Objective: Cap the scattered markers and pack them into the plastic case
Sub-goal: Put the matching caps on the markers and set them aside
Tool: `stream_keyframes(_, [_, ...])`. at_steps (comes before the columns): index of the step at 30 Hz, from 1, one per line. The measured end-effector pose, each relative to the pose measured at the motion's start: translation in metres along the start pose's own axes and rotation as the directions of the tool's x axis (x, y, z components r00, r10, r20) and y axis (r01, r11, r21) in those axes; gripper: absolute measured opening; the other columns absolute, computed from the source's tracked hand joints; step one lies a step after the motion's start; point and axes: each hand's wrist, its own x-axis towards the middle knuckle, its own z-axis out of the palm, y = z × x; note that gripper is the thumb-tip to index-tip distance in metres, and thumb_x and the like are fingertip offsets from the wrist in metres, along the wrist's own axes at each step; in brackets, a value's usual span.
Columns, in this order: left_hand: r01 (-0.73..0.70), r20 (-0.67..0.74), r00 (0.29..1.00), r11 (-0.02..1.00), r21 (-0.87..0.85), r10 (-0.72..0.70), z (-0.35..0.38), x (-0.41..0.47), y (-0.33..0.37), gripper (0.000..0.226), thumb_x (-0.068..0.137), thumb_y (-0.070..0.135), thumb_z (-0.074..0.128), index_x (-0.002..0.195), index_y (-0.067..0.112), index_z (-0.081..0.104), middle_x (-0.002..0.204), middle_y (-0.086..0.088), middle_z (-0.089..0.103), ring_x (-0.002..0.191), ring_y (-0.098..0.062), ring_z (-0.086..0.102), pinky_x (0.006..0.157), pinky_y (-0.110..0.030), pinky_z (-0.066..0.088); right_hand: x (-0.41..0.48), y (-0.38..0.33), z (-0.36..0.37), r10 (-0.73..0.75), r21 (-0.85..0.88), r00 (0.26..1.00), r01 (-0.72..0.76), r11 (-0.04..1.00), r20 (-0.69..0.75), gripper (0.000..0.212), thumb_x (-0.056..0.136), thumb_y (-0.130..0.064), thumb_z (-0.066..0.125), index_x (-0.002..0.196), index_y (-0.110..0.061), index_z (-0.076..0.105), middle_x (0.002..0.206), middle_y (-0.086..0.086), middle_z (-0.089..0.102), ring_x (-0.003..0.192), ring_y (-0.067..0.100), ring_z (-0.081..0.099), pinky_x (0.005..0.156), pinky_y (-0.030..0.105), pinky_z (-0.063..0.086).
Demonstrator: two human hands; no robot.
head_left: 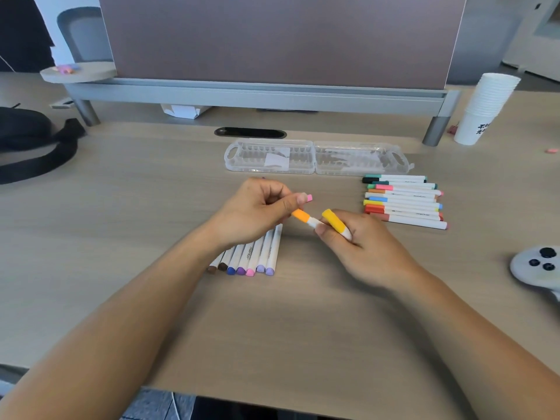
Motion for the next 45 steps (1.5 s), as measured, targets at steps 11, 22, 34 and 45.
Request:
stream_keyframes(11, [0.125,-0.065,0.971,0.715,-0.688,-0.232,0.069,-0.003,0.015,0.074,0.089,0.071,0.029,0.065,0.006,0.057,0.061,-0.015,0.059,0.075,-0.029,0.057,0.071,-0.032,0.046,-0.001,-0.014,0.028,0.05,0.2,0.965,0.003,0.98,-0.258,0.019,0.092,-0.037,0.062,0.103,-0.03,0.077,0.093,0.005,0.066,0.095,-0.007,0.053,0.084,0.009,0.038])
stream_keyframes(22, [0.235,0.002,0.938,0.633,-0.738,-0.346,0.072,-0.006,0.013,0.059,0.094,0.064,0.032,0.074,0.012,0.051,0.067,-0.009,0.054,0.058,-0.019,0.049,0.058,-0.029,0.036,-0.004,-0.024,0.007,0.01,0.152,0.967,0.03,0.988,-0.255,0.004,0.086,-0.034,0.074,0.085,-0.032,0.078,0.067,-0.016,0.071,0.062,0.002,0.067,0.06,0.029,0.052])
stream_keyframes(34, [0.196,-0.033,0.955,0.713,-0.673,-0.294,0.073,-0.007,0.016,0.023,0.082,0.035,0.044,0.065,0.02,0.038,0.057,-0.006,0.036,0.033,-0.014,0.023,0.046,-0.023,0.011,-0.007,-0.035,0.009,0.088,0.638,0.979,0.05,0.768,-0.183,0.029,0.102,-0.002,0.038,0.086,-0.007,0.063,0.044,-0.009,0.055,0.037,0.002,0.052,0.041,0.009,0.039])
stream_keyframes(45, [0.224,-0.003,0.951,0.7,-0.678,-0.308,0.061,0.001,0.014,0.042,0.085,0.05,0.06,0.084,0.011,0.046,0.078,-0.014,0.052,0.075,-0.026,0.056,0.078,-0.035,0.045,0.0,-0.007,0.012,-0.099,0.229,0.983,0.134,0.964,-0.157,0.008,0.089,-0.04,0.062,0.089,-0.046,0.067,0.085,-0.01,0.065,0.09,0.009,0.06,0.079,0.022,0.044])
